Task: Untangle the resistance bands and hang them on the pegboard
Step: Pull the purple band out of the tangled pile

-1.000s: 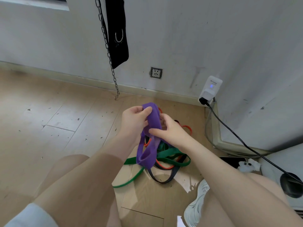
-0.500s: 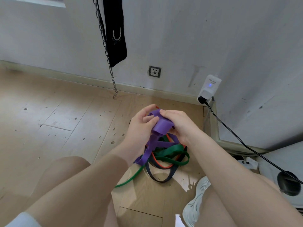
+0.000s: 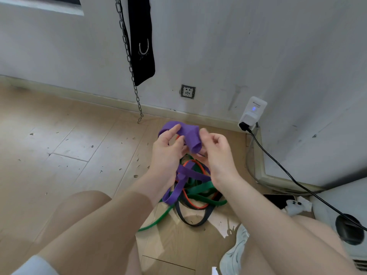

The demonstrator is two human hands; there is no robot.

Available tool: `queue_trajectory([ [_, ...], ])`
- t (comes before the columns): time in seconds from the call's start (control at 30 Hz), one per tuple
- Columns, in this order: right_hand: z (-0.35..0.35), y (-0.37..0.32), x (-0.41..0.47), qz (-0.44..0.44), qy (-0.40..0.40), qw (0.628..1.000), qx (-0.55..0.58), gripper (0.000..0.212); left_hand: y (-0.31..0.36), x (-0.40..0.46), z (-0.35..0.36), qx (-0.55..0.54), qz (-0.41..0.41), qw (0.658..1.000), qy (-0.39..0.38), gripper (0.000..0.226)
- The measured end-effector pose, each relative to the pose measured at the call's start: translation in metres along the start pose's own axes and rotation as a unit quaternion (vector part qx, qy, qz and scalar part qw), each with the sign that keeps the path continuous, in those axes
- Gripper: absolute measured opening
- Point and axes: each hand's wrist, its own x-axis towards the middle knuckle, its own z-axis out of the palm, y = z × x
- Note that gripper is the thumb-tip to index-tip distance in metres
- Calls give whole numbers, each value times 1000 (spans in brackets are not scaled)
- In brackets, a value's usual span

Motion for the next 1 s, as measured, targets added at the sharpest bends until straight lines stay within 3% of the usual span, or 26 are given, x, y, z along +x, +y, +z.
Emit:
queue_trajectory([
  [0.17,3,1,-7,-75,-10,997,-15,34,-5,-3,1,9,27,999,16,47],
  [0.27,2,4,-9,-112,-31,987,-109,36,-6,-4,2,19,44,999,17,51],
  [0.4,-1,2,-3,-152,46,981,-114,32,-7,-6,3,38,54,998,13,39],
  [0.57,-15,-14,13,-264,97,942,-183,23,0,1,-2,-47,5,998,40,33],
  [0.73,-28,-22,30,-205,25,951,-230,34,3,13,-11,-5,-6,998,57,29],
  [0.87,-25,-23,25,-163,-50,968,-184,17,1,15,-12,25,-17,998,61,30],
  [0.93,-22,-23,19,-143,-115,974,-132,16,3,15,-11,23,-28,997,63,29],
  [1.0,-24,-26,15,-122,-224,956,-144,20,8,18,-13,11,-29,997,64,29],
])
